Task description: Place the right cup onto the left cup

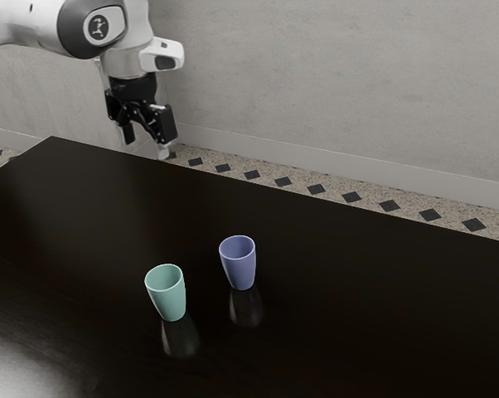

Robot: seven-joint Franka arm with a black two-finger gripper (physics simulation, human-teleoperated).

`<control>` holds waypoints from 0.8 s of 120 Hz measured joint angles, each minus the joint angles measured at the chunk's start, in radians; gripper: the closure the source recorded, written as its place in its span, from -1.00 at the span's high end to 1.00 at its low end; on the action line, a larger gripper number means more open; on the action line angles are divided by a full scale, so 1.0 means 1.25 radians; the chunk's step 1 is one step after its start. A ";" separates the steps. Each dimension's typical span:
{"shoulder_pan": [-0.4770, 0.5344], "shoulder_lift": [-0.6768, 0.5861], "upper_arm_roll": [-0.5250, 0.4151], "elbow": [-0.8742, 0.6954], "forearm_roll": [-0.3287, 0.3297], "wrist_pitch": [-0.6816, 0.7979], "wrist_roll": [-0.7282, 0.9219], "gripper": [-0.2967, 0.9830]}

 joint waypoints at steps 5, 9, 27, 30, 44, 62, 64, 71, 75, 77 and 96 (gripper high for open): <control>0.005 0.000 0.000 -0.001 0.000 0.002 0.001 0.54; 0.010 0.000 0.000 -0.001 0.000 0.004 0.002 0.54; 0.029 0.004 0.000 -0.001 0.001 0.008 0.004 0.54; 0.032 0.006 0.000 -0.001 0.001 0.008 0.005 0.54; 0.044 0.011 -0.001 -0.007 -0.001 0.019 0.007 0.54; 0.036 0.025 -0.001 -0.010 -0.007 0.036 0.009 0.54; 0.032 0.026 -0.001 -0.010 -0.007 0.037 0.009 0.54; 0.010 0.031 -0.001 -0.011 -0.009 0.044 0.010 0.54; -0.006 0.033 -0.001 -0.012 -0.010 0.047 0.010 0.54; -0.015 0.035 -0.001 -0.012 -0.011 0.049 0.010 0.54; -0.088 0.049 -0.001 -0.015 -0.014 0.065 0.011 0.54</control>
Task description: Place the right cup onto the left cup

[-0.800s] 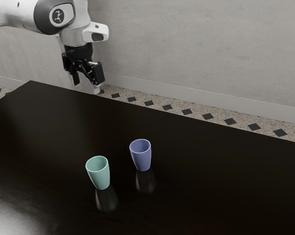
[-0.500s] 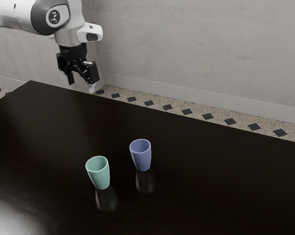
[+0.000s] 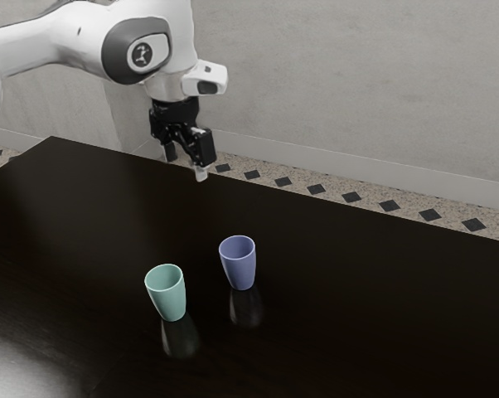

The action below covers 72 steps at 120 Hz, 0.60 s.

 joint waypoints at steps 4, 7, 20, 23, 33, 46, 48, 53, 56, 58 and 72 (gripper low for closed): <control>-0.005 0.004 0.000 -0.001 -0.001 0.004 0.000 0.53; -0.005 0.007 0.000 -0.002 -0.002 0.008 0.000 0.53; 0.016 0.020 0.000 -0.005 -0.010 0.021 0.001 0.54; 0.020 0.023 0.000 -0.006 -0.013 0.024 0.001 0.54; 0.025 0.028 0.000 -0.014 -0.023 0.031 0.001 0.54; 0.018 0.035 0.000 -0.022 -0.035 0.038 0.000 0.53; 0.017 0.035 0.000 -0.023 -0.036 0.038 0.000 0.52; 0.015 0.036 0.000 -0.027 -0.040 0.040 0.000 0.51; 0.014 0.037 0.000 -0.030 -0.043 0.040 0.000 0.50; 0.014 0.037 0.000 -0.032 -0.045 0.041 0.000 0.50; 0.008 0.040 -0.001 -0.042 -0.056 0.043 -0.001 0.42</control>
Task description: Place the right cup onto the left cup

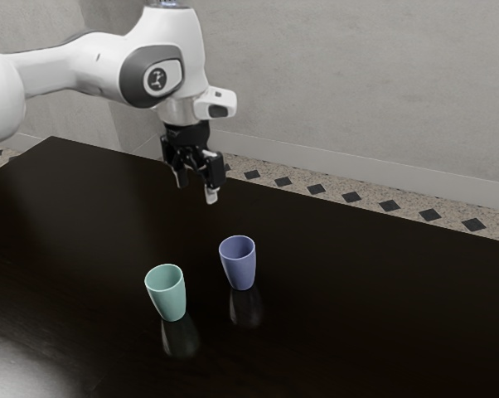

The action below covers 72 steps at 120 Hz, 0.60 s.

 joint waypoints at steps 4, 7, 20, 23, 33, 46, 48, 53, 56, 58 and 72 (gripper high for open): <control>-0.002 0.001 0.000 -0.004 -0.002 0.000 0.000 0.39; -0.004 0.002 0.000 -0.005 -0.004 0.000 -0.001 0.37; -0.007 0.006 0.000 -0.016 -0.016 0.002 -0.002 0.30; -0.006 0.008 0.000 -0.017 -0.019 0.003 -0.003 0.28; -0.006 0.016 0.000 -0.022 -0.026 0.009 -0.004 0.24; -0.009 0.031 0.000 -0.025 -0.035 0.017 -0.005 0.20; -0.010 0.033 0.000 -0.025 -0.036 0.018 -0.005 0.19; -0.010 0.038 0.000 -0.028 -0.038 0.022 -0.006 0.18; -0.010 0.041 0.000 -0.029 -0.040 0.025 -0.006 0.17; -0.010 0.043 0.000 -0.030 -0.042 0.026 -0.006 0.17; -0.010 0.059 0.000 -0.035 -0.046 0.037 -0.009 0.15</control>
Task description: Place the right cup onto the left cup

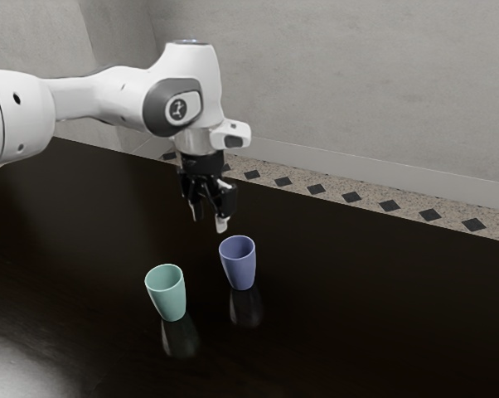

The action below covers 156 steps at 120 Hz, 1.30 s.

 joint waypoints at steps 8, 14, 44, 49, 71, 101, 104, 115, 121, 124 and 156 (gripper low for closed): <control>-0.001 0.015 0.000 0.000 0.001 0.009 -0.001 0.15; -0.001 0.030 0.000 0.004 0.003 0.016 -0.002 0.14; 0.004 0.102 0.002 0.045 0.010 0.059 -0.005 0.13; 0.005 0.107 0.002 0.046 0.011 0.063 -0.005 0.13; 0.009 0.130 0.017 0.051 0.011 0.082 -0.005 0.11; 0.018 0.175 0.018 0.075 0.008 0.100 -0.004 0.09; 0.019 0.179 0.018 0.075 0.007 0.102 -0.004 0.09; 0.022 0.191 0.018 0.076 0.005 0.112 -0.004 0.09; 0.023 0.201 0.018 0.084 0.005 0.116 -0.004 0.08; 0.025 0.206 0.017 0.090 0.005 0.118 -0.004 0.08; 0.051 0.266 0.009 0.134 0.003 0.128 0.001 0.14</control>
